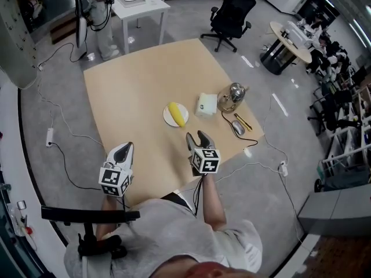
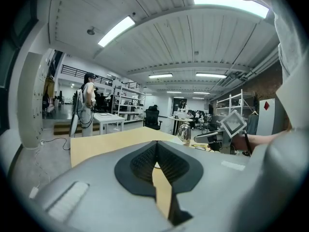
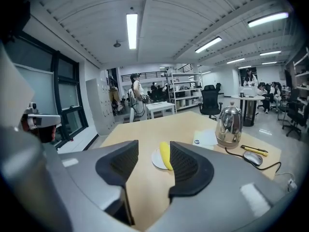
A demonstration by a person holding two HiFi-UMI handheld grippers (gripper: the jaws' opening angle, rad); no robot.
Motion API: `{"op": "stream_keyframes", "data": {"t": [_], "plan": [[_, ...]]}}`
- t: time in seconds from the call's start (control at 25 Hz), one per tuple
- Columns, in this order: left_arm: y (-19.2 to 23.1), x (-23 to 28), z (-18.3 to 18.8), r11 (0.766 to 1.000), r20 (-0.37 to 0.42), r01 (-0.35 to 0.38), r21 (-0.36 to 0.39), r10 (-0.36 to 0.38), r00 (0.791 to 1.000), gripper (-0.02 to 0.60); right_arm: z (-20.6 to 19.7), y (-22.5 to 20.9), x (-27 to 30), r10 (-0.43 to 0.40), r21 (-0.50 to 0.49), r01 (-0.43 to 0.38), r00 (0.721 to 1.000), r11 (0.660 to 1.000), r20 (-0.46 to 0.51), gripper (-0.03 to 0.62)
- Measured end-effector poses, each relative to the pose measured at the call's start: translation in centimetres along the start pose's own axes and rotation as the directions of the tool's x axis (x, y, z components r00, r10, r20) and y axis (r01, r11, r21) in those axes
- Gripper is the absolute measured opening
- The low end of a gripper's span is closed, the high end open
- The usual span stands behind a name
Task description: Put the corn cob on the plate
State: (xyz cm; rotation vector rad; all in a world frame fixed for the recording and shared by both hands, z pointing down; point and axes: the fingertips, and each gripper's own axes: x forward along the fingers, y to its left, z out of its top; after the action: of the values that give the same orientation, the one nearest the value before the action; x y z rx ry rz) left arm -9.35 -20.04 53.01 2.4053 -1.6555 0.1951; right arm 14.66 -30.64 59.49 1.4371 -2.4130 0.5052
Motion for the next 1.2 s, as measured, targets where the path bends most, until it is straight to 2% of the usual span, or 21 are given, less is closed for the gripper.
{"op": "stream_keyframes", "data": {"t": [0.32,0.68,0.92,1.2], "plan": [[-1.4,-1.0,0.2,0.999,0.022,0.053,-0.008,-0.053,0.998,0.020,0.7,1.1,-4.5,-0.043,0.015,0.042,0.995,0.999,0.092,0.161],[-2.7,-2.4,-0.2,0.994,0.029,0.104,0.011,-0.105,0.994,0.020,0.0,2.8,-9.0,-0.092,0.049,0.086,0.984,0.995,0.152,0.137],[-3.4,-2.8,0.2,0.991,0.034,0.130,0.025,-0.131,0.991,0.020,0.4,4.1,-10.8,-0.081,0.079,0.068,0.979,0.995,0.189,0.112],[-4.7,-3.8,0.4,0.988,0.044,0.148,0.036,-0.149,0.988,0.020,-0.1,4.2,-13.6,-0.115,0.077,0.101,0.972,0.992,0.205,0.086]]}}
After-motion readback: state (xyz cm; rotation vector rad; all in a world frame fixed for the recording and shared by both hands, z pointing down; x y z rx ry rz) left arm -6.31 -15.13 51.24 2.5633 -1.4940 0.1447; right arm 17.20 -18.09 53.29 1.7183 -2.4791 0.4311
